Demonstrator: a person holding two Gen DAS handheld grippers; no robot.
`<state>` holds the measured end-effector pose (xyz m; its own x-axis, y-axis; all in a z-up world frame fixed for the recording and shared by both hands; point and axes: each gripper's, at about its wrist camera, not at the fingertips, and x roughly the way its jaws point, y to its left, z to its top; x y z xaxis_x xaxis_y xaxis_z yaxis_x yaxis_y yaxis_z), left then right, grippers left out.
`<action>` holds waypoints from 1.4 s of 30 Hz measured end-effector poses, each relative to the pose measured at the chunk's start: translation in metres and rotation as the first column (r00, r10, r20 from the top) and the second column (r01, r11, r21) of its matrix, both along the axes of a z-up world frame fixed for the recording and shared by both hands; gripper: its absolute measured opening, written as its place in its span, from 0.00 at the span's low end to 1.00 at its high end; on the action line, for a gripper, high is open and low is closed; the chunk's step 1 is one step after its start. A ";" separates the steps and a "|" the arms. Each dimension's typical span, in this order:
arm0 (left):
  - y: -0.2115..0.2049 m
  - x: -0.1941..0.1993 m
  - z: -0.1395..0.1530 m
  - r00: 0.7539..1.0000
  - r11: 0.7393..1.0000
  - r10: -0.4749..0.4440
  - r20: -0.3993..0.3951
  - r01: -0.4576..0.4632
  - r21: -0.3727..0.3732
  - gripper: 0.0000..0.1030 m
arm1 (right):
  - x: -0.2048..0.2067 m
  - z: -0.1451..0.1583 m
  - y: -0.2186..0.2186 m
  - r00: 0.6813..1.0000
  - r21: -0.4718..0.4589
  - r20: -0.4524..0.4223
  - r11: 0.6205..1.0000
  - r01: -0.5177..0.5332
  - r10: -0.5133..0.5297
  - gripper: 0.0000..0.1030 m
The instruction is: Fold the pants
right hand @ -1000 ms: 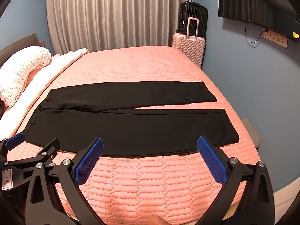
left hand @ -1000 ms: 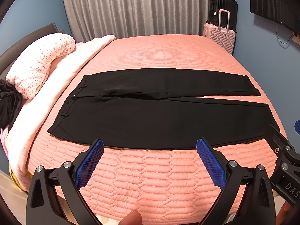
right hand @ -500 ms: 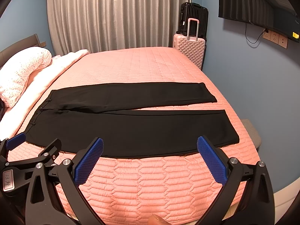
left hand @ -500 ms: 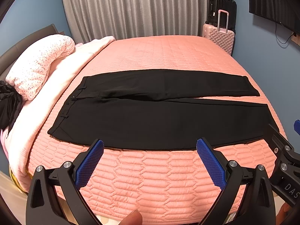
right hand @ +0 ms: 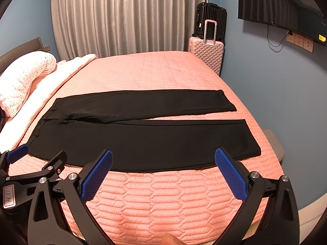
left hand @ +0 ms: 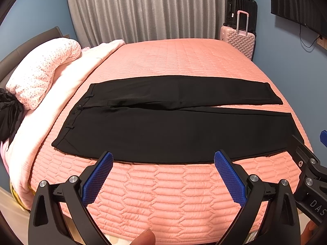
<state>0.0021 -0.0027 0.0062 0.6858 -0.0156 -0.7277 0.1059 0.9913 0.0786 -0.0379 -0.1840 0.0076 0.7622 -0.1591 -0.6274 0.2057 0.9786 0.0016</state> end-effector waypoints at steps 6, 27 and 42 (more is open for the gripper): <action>0.000 0.000 0.000 1.000 1.000 -0.001 0.000 0.001 0.001 0.95 | 0.000 0.000 0.000 1.000 -0.001 0.000 1.000 0.000 0.000 0.96; -0.002 0.002 0.000 1.000 1.000 -0.001 0.002 0.001 0.006 0.95 | 0.000 0.001 0.000 1.000 -0.001 0.004 1.000 0.001 -0.001 0.96; 0.002 0.008 -0.006 1.000 1.000 -0.014 -0.020 0.014 0.013 0.95 | 0.010 -0.009 -0.027 0.999 0.069 -0.008 0.997 -0.042 0.043 0.96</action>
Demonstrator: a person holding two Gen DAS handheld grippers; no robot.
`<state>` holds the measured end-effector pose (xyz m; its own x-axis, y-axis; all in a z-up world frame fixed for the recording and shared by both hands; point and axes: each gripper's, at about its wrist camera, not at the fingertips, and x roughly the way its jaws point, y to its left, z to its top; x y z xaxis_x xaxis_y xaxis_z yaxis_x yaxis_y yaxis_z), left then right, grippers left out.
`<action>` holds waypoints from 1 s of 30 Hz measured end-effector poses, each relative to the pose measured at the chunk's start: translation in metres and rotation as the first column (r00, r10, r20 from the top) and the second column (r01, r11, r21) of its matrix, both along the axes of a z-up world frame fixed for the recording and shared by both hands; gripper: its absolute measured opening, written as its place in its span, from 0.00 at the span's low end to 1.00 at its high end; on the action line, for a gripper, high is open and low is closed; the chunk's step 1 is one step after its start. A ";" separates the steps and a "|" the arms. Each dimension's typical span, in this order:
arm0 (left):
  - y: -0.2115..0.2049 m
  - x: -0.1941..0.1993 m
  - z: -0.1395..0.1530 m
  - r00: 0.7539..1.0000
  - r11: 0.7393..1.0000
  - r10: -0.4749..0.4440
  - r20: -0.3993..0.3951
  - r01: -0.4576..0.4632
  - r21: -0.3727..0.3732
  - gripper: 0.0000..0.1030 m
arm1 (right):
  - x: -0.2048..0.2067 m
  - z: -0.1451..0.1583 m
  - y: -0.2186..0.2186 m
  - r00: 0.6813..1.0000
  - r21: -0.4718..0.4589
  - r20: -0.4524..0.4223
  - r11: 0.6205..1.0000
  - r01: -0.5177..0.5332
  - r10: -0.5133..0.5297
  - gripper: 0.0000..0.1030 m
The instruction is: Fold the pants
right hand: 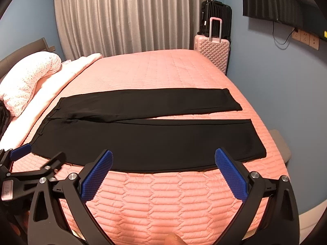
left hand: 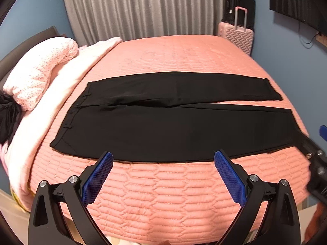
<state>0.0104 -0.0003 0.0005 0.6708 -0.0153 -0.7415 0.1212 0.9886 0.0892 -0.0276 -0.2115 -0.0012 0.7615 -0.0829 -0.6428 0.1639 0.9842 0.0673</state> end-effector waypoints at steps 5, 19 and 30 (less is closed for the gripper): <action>0.007 0.012 -0.011 0.997 0.998 0.044 -0.060 -0.046 -0.032 0.95 | 0.008 -0.007 -0.023 1.000 0.042 0.005 0.999 0.011 -0.011 0.96; -0.005 0.068 -0.044 0.998 0.999 -0.042 0.037 0.041 0.019 0.95 | 0.196 -0.055 -0.167 0.980 -0.158 -0.093 0.969 -0.189 0.176 0.96; -0.065 0.134 -0.130 0.996 0.991 -0.069 -0.049 0.074 0.111 0.95 | 0.369 -0.131 -0.307 0.939 0.006 -0.274 0.977 -0.214 0.207 0.96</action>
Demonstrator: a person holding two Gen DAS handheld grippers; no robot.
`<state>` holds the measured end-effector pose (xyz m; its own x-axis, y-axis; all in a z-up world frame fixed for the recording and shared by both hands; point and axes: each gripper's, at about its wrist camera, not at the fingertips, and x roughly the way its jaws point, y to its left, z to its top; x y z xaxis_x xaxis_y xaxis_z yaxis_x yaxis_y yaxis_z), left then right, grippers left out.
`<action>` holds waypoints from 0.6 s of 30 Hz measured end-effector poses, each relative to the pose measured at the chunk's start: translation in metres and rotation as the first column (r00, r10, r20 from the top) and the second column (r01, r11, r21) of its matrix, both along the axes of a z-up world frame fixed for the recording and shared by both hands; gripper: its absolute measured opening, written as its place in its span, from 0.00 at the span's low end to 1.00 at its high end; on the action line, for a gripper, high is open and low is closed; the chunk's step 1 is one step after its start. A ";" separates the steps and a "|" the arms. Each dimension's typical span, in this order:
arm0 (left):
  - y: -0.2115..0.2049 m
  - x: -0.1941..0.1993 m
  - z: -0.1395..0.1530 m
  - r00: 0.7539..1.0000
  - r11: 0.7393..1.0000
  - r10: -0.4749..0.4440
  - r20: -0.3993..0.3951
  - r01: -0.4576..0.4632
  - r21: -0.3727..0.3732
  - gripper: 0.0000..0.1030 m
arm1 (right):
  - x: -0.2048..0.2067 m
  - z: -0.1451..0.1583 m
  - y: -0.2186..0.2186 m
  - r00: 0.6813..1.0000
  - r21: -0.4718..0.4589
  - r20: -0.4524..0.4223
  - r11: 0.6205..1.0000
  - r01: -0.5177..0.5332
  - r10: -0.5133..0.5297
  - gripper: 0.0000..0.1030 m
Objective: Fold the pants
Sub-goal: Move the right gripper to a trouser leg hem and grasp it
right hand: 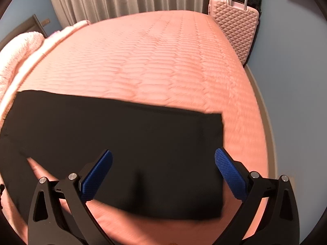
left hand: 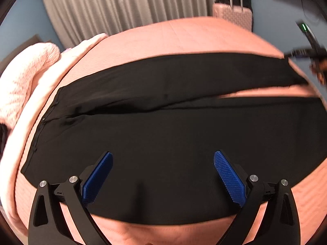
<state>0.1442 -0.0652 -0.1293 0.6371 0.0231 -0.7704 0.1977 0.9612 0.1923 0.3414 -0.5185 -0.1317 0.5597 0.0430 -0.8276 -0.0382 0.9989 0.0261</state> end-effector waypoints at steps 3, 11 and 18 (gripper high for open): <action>-0.013 0.007 -0.015 1.000 0.999 -0.026 -0.011 0.026 0.024 0.95 | 0.029 -0.015 -0.014 0.999 -0.001 -0.031 0.999 -0.032 0.032 0.96; -0.011 0.015 -0.048 0.998 0.998 -0.035 -0.044 0.032 -0.063 0.95 | 0.054 -0.048 -0.039 0.992 0.080 -0.069 0.991 -0.103 0.109 0.96; -0.005 0.017 -0.055 0.999 0.996 -0.029 -0.039 0.026 -0.081 0.95 | 0.044 -0.045 -0.046 0.990 0.097 -0.028 0.986 -0.133 0.136 0.96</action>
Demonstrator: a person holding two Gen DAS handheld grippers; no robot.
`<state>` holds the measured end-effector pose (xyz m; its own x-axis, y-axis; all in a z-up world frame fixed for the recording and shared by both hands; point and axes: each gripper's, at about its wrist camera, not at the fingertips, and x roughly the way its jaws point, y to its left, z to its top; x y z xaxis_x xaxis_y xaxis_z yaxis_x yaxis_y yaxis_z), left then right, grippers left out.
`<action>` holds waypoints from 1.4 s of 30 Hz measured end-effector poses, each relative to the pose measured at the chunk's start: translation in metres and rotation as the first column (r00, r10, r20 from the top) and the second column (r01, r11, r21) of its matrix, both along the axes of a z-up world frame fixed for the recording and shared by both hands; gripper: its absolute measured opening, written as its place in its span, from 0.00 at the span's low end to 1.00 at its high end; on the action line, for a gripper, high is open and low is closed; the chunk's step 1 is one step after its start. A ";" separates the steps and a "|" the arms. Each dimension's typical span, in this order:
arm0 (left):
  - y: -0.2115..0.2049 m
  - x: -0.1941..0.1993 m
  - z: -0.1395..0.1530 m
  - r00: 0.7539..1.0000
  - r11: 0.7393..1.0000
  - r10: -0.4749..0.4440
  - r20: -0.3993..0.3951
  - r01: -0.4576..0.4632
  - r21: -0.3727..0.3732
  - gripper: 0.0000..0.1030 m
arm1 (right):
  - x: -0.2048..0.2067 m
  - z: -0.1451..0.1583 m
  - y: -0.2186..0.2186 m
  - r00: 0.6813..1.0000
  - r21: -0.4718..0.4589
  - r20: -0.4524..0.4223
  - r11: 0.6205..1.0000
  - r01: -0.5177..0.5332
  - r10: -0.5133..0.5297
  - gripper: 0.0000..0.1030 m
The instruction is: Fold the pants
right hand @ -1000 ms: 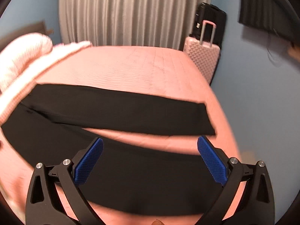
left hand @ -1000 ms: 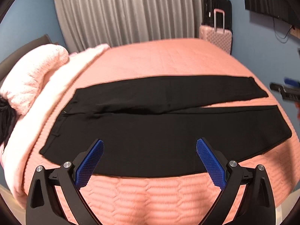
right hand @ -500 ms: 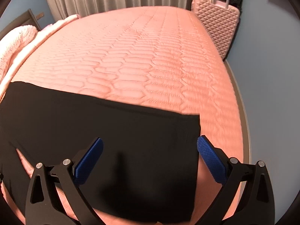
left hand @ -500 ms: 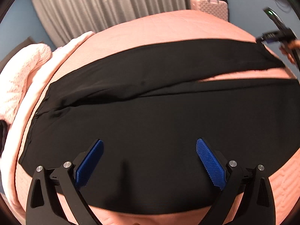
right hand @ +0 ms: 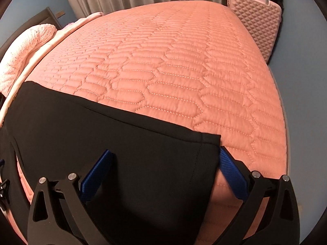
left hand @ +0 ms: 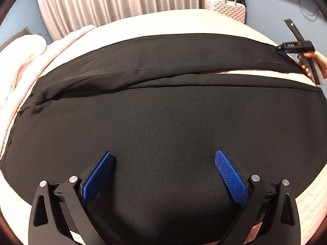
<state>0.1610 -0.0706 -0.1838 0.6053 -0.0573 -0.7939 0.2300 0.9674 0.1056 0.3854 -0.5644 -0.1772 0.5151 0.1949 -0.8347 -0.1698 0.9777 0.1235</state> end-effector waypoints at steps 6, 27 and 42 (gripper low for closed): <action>0.007 0.008 0.002 1.000 1.000 0.000 -0.012 0.000 -0.012 0.95 | -0.002 0.014 0.006 0.999 -0.042 0.035 0.998 0.042 -0.040 0.55; 0.345 0.305 0.088 0.891 0.889 0.450 0.054 -0.453 0.067 0.94 | -0.011 0.017 0.025 0.978 -0.080 0.002 0.975 0.207 -0.208 0.18; 0.380 0.368 -0.004 0.893 0.896 0.421 -0.160 -0.436 -0.078 0.59 | -0.014 0.016 0.030 0.962 -0.083 0.027 0.958 0.274 -0.273 0.21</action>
<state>0.5291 0.3095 -0.1878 0.4781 0.0925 -0.8734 -0.2049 0.9788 -0.0084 0.3719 -0.5341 -0.1616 0.5512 -0.0263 -0.8339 0.1046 0.9938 0.0378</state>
